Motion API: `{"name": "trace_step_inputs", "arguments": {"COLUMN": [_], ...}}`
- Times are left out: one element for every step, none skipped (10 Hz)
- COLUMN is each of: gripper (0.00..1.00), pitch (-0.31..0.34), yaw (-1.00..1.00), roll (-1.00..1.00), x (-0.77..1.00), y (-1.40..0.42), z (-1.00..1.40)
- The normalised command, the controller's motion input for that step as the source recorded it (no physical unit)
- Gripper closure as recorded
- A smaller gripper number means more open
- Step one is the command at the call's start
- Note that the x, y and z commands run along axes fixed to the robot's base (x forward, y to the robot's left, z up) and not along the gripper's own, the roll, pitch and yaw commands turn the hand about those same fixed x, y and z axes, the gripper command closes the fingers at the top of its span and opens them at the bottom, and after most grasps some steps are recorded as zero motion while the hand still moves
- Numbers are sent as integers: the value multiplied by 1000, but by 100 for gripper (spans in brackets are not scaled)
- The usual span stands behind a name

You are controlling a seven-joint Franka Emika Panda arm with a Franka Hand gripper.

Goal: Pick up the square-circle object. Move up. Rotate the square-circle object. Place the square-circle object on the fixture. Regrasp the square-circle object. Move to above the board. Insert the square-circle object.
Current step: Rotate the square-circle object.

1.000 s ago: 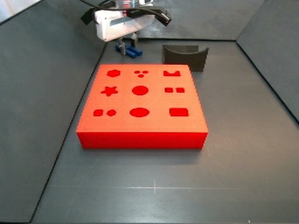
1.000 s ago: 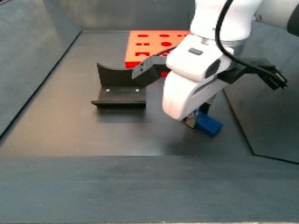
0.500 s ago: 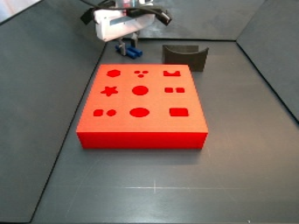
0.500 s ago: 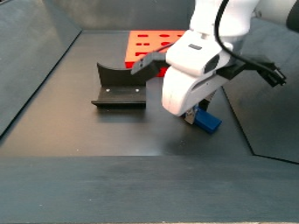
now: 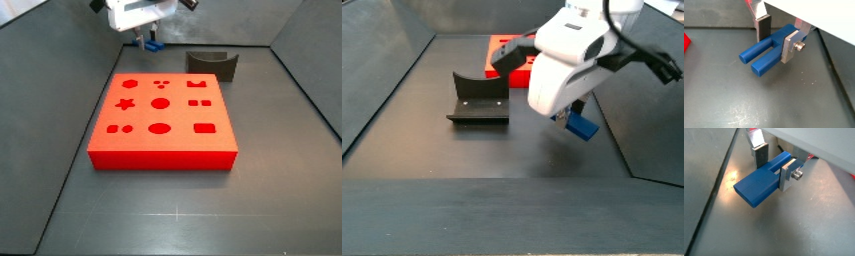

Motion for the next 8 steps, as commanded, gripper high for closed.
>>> {"name": "trace_step_inputs", "arguments": {"gripper": [100, 100, 100, 100, 100, 100, 100, 100], "pitch": [0, 21, 69, 108, 121, 145, 152, 163], "yaw": [0, 16, 40, 50, 50, 59, 62, 64], "roll": [0, 25, 56, 102, 117, 156, 172, 200], "x": [294, 274, 172, 75, 51, 15, 4, -7], "y": [-590, -556, -384, -170, -131, -75, -57, -36], "z": [833, 716, 601, 468, 407, 255, 198, 95]}}
